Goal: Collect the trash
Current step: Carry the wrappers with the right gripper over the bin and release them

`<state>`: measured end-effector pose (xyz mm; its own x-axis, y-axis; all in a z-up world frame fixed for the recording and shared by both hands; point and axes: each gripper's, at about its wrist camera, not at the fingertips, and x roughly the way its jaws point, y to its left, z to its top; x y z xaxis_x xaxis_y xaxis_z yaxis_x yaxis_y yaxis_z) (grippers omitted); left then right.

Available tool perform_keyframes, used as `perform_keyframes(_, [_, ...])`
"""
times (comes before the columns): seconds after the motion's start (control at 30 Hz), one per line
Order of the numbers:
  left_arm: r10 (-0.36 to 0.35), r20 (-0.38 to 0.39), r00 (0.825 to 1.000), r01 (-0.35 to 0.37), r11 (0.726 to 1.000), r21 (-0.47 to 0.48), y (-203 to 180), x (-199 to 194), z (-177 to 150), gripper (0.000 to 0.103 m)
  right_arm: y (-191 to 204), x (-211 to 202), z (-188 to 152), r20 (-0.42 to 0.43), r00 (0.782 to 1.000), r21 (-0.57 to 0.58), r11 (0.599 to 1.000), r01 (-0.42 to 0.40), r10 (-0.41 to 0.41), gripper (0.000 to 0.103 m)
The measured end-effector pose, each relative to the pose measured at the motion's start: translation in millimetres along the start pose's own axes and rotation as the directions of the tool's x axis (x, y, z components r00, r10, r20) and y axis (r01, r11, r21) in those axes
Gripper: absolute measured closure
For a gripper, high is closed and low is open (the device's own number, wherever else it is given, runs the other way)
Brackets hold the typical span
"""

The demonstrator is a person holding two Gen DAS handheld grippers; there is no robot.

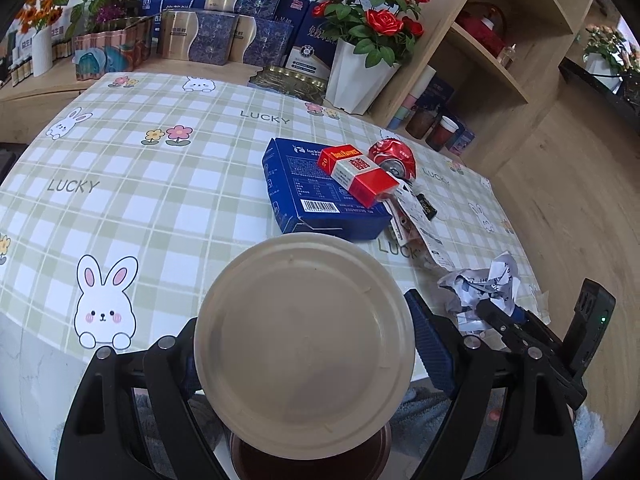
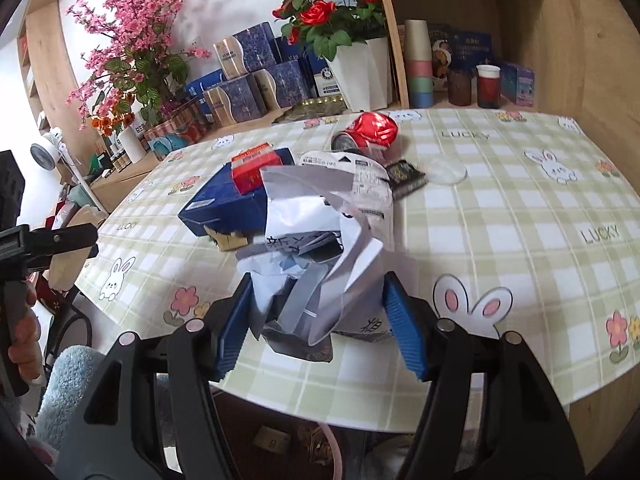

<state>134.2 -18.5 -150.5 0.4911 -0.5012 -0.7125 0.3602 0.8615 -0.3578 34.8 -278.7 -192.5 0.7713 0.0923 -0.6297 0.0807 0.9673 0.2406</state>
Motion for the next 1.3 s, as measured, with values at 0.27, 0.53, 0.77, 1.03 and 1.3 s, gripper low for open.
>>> perform_keyframes(0.27, [-0.001,0.018,1.0,0.001,1.0,-0.008,0.0,-18.4,-14.2,0.021,2.7,-18.8,-8.6,0.023,1.0,0.015,1.0,-0.007,0.007,0.039])
perform_keyframes(0.53, [-0.006,0.032,0.999,0.006,1.0,-0.004,-2.1,-33.9,-25.0,0.021,16.6,-44.2,-17.8,0.035,0.997,0.012,0.997,-0.07,0.069,0.039])
perform_keyframes(0.77, [-0.007,0.043,0.999,0.007,1.0,-0.003,-0.9,-46.2,-38.1,0.021,53.0,-43.8,-53.1,-0.117,0.961,-0.035,0.966,-0.258,0.252,0.039])
perform_keyframes(1.03, [0.009,0.043,0.999,-0.008,1.0,-0.021,8.7,-57.2,-59.0,0.021,85.3,13.5,-110.2,-0.393,0.876,-0.043,0.946,-0.321,0.279,0.039])
perform_keyframes(1.3, [0.015,0.035,0.999,-0.014,0.999,-0.053,23.3,-60.3,-67.3,0.021,111.6,71.5,-147.1,-0.547,0.815,-0.119,0.946,-0.302,0.192,0.039])
